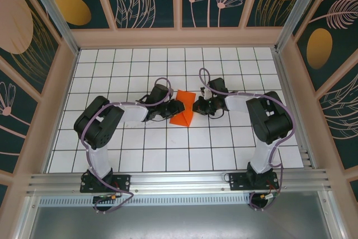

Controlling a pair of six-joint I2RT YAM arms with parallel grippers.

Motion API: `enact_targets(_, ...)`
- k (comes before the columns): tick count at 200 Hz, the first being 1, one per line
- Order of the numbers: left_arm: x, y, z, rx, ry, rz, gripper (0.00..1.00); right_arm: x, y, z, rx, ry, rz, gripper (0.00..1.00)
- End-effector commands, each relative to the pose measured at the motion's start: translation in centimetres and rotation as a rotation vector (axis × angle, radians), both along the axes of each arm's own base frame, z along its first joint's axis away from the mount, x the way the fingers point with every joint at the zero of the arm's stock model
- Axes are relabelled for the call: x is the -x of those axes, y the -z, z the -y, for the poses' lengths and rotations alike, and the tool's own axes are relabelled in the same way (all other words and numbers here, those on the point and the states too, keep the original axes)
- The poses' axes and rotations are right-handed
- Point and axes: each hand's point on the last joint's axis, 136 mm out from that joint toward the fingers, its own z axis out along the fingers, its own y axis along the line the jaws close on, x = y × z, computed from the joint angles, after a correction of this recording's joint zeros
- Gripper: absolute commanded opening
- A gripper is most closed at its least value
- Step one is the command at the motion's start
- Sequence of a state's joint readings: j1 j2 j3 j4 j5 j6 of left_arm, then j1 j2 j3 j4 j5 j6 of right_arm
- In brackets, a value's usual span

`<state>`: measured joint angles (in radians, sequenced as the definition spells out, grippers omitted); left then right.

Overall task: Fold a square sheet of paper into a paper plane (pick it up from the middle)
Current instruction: Turn over the paper at the center of the table.

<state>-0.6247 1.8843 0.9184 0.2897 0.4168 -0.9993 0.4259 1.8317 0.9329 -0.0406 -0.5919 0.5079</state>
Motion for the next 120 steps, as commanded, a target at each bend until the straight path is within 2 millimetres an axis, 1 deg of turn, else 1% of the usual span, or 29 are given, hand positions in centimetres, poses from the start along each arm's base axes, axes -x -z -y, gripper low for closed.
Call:
enact_targets(1, -0.8, -0.9, 0.9, 0.034, 0.028, 0.047, 0.25, -0.3, -0.6, 0.5, 0.002, 0.029, 0.014, 0.11)
enact_targets(17, -0.9, -1.1, 1.1, 0.036, 0.034, 0.059, 0.21, -0.6, -1.4, 0.7, -0.006, 0.044, 0.027, 0.20)
enact_targets(29, -1.0, -1.1, 1.0, 0.032, 0.035, 0.069, 0.18, -1.1, -2.3, 1.0, -0.005, 0.065, 0.052, 0.31)
enact_targets(31, -1.0, -1.1, 1.0, 0.032, 0.035, 0.071, 0.17, -1.1, -2.5, 1.0, -0.005, 0.067, 0.057, 0.34)
enact_targets(33, -1.1, -1.1, 1.0, 0.029, 0.035, 0.071, 0.17, -1.2, -2.6, 1.2, -0.001, 0.075, 0.061, 0.34)
enact_targets(35, -1.1, -1.1, 1.0, 0.028, 0.036, 0.075, 0.16, -1.3, -2.9, 1.3, -0.003, 0.079, 0.067, 0.38)
enact_targets(44, -1.3, -1.1, 0.9, 0.017, 0.034, 0.084, 0.13, -1.6, -3.8, 1.8, -0.002, 0.104, 0.093, 0.45)
enact_targets(58, -1.6, -1.3, 0.6, -0.019, 0.037, 0.110, 0.10, -2.2, -5.0, 3.1, 0.008, 0.159, 0.133, 0.54)
enact_targets(68, -1.6, -1.3, 0.1, -0.058, 0.041, 0.128, 0.09, -2.6, -5.9, 4.3, 0.020, 0.199, 0.165, 0.59)
enact_targets(71, -2.2, -2.3, 0.4, -0.057, 0.041, 0.152, 0.08, -2.8, -6.2, 4.7, 0.026, 0.211, 0.175, 0.60)
enact_targets(93, -2.9, -3.9, -0.6, -0.147, 0.044, 0.211, 0.06, -3.4, -8.3, 6.9, 0.066, 0.288, 0.239, 0.68)
enact_targets(110, -3.2, -5.5, -1.7, -0.222, 0.040, 0.250, 0.07, -3.5, -10.6, 7.9, 0.076, 0.315, 0.294, 0.72)
enact_targets(120, -3.3, -6.5, -2.6, -0.274, 0.039, 0.275, 0.07, -3.5, -11.8, 8.2, 0.082, 0.328, 0.327, 0.77)
